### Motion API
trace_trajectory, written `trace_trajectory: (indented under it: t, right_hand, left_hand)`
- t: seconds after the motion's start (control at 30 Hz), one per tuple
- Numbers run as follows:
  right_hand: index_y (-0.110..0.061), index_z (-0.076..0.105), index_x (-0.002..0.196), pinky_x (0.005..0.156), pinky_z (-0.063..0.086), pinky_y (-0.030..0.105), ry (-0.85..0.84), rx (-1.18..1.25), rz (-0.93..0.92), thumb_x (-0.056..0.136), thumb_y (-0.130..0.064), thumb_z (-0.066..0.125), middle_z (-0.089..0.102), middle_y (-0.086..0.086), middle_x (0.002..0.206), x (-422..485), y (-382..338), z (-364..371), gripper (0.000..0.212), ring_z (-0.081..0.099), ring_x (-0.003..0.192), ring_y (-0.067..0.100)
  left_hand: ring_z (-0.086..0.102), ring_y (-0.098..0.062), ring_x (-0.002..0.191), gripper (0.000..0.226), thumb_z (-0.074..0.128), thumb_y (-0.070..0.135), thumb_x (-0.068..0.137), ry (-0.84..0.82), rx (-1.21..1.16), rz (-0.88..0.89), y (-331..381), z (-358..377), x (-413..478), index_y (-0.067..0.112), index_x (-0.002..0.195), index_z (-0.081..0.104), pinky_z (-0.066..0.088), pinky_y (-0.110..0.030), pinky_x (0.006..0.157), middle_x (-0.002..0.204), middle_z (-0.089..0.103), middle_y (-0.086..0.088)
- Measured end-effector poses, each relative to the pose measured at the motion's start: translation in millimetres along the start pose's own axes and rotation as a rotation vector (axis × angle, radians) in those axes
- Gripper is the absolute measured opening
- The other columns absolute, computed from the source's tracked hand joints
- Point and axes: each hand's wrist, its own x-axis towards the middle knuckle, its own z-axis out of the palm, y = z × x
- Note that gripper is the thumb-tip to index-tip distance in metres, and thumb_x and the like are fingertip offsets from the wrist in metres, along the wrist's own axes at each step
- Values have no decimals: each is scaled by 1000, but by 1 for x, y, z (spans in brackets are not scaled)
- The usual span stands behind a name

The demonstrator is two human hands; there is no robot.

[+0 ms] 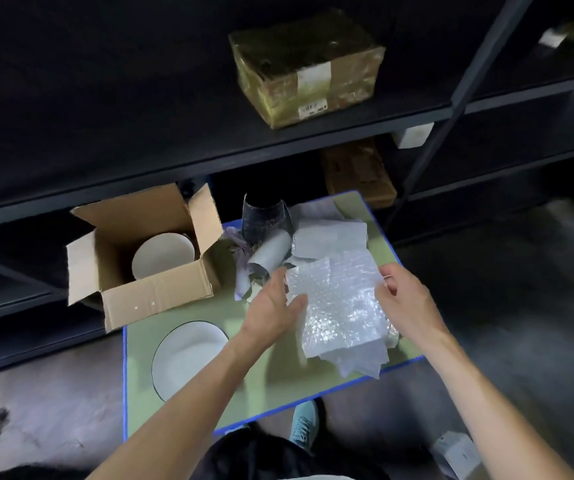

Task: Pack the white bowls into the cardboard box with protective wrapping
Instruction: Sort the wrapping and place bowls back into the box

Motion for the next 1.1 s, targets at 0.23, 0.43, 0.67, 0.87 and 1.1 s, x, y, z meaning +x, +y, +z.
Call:
trace_trajectory:
  t: [0.23, 0.43, 0.67, 0.87, 1.1]
  right_hand:
    - [-26, 59, 99, 64, 47, 27, -140, 130, -75, 96, -23, 56, 56, -4, 75, -7, -44, 20, 6, 53, 68, 19]
    - [-17, 71, 97, 85, 53, 37, -376, 192, -35, 92, -17, 61, 75, 1, 96, -17, -73, 56, 11, 70, 94, 20]
    - [-14, 65, 89, 78, 50, 38, -333, 24, -67, 91, -19, 54, 70, 8, 89, -19, -94, 92, 12, 65, 90, 27]
    - [-16, 64, 96, 87, 52, 44, -318, -15, -67, 94, -24, 51, 69, 11, 97, -31, -96, 101, 15, 65, 93, 28]
    - [-26, 63, 104, 90, 52, 42, -259, 39, -22, 98, -32, 52, 70, -3, 100, -49, -94, 108, 14, 66, 92, 15]
  left_hand:
    - [60, -16, 74, 31, 54, 21, 94, 123, -208, -34, -15, -34, -26, 30, 121, 42, 45, -31, 61, 91, 66, -3]
    - [59, 4, 66, 24, 55, 16, 96, 239, -331, -51, -37, -66, -60, 29, 116, 48, 40, -9, 50, 79, 64, 15]
    - [58, -11, 88, 20, 59, 23, 95, 352, -4, -128, -94, -92, -91, 20, 114, 62, 37, -20, 66, 101, 62, 8]
    - [52, -22, 108, 35, 60, 23, 94, 300, 225, -187, -134, -94, -105, 19, 129, 56, 39, -29, 74, 115, 52, -2]
    - [60, -31, 93, 37, 50, 14, 95, 200, 324, -222, -144, -97, -98, 19, 131, 52, 42, -34, 68, 110, 54, -6]
